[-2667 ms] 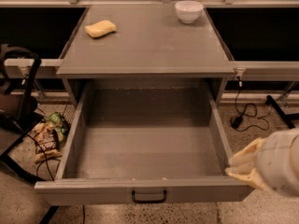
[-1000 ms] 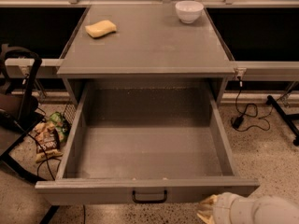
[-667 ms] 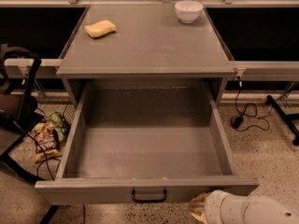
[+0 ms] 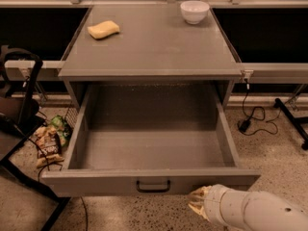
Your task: Close top drawer
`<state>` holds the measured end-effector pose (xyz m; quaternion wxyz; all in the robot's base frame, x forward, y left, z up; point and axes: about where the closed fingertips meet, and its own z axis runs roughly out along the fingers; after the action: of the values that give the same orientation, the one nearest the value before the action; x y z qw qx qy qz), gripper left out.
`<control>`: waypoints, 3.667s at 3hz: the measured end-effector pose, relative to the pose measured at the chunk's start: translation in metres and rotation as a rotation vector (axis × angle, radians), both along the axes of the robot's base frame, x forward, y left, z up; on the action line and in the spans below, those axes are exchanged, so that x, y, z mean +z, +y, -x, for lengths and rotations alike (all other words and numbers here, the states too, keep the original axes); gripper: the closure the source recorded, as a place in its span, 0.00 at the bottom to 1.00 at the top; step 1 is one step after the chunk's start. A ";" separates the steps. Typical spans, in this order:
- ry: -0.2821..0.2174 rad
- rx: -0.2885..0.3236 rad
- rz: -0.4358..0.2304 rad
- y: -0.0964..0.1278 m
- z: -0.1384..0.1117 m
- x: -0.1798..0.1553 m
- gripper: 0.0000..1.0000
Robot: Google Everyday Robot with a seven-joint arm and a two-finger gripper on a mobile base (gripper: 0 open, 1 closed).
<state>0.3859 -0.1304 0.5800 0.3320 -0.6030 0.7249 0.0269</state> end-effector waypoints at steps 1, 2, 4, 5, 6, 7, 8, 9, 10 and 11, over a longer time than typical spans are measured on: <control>-0.067 0.034 0.004 0.010 -0.033 0.015 1.00; -0.121 0.067 0.006 0.024 -0.063 0.032 1.00; -0.187 0.116 0.001 0.047 -0.105 0.052 1.00; -0.218 0.148 -0.018 0.067 -0.131 0.060 1.00; -0.218 0.148 -0.018 0.067 -0.131 0.060 1.00; -0.220 0.160 -0.046 0.080 -0.154 0.059 1.00; -0.213 0.150 -0.054 0.081 -0.171 0.056 1.00; -0.195 0.150 -0.050 0.088 -0.196 0.052 1.00; -0.195 0.150 -0.050 0.087 -0.196 0.051 1.00; -0.179 0.137 -0.049 0.090 -0.216 0.048 1.00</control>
Offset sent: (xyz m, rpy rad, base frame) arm 0.1314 0.0565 0.0673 -0.0082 -0.2365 0.1418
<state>0.6018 -0.0399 0.6278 0.4073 -0.6429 0.6486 0.0134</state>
